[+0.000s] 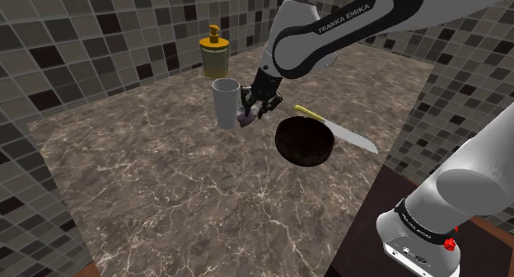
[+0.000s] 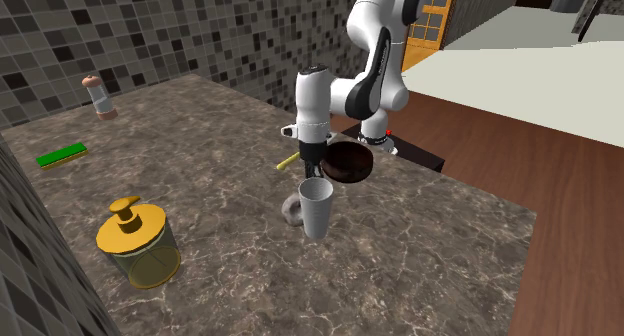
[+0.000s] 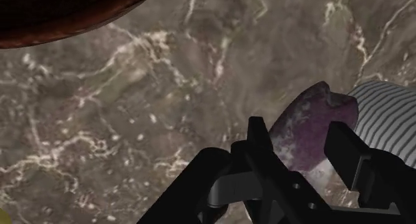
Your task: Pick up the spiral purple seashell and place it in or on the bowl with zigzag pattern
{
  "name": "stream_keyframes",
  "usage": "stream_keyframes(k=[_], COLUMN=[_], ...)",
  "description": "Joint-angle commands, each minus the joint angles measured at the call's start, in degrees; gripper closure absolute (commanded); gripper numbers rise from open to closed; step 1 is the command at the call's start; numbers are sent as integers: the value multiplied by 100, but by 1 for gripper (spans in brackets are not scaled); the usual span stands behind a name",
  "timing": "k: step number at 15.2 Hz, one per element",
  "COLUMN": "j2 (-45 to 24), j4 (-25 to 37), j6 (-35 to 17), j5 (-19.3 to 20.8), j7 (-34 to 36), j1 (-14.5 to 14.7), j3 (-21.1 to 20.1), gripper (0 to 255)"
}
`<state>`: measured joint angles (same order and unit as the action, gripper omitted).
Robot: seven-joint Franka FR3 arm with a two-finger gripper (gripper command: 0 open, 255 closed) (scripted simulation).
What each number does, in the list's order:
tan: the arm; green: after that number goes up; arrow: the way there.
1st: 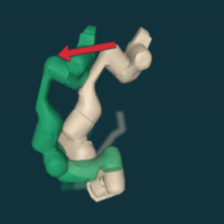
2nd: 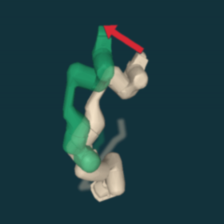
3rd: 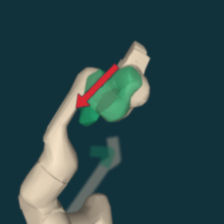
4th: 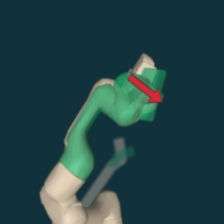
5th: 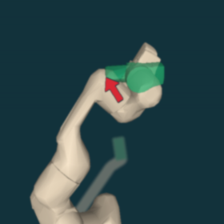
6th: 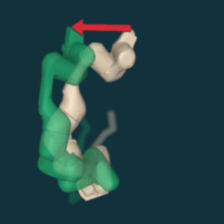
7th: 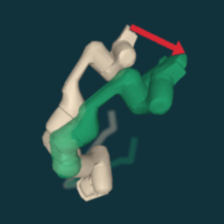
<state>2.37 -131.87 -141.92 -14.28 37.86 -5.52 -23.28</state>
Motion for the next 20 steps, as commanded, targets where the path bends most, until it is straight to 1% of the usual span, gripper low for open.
stream_keyframes(k=[1,8,9,10,13,20], j2=[84,374,330,330,-301,-686], j4=[49,326,274,274,641,501], j6=[183,738,639,639,962,440], j5=[-12,-39,-36,-36,143,254], j7=[5,38,34,34,331,415], j1=[-10,-28,-24,-24,-174,-107], j3=[14,52,44,44,143,103], gripper=[255,255,255,0,0,0])
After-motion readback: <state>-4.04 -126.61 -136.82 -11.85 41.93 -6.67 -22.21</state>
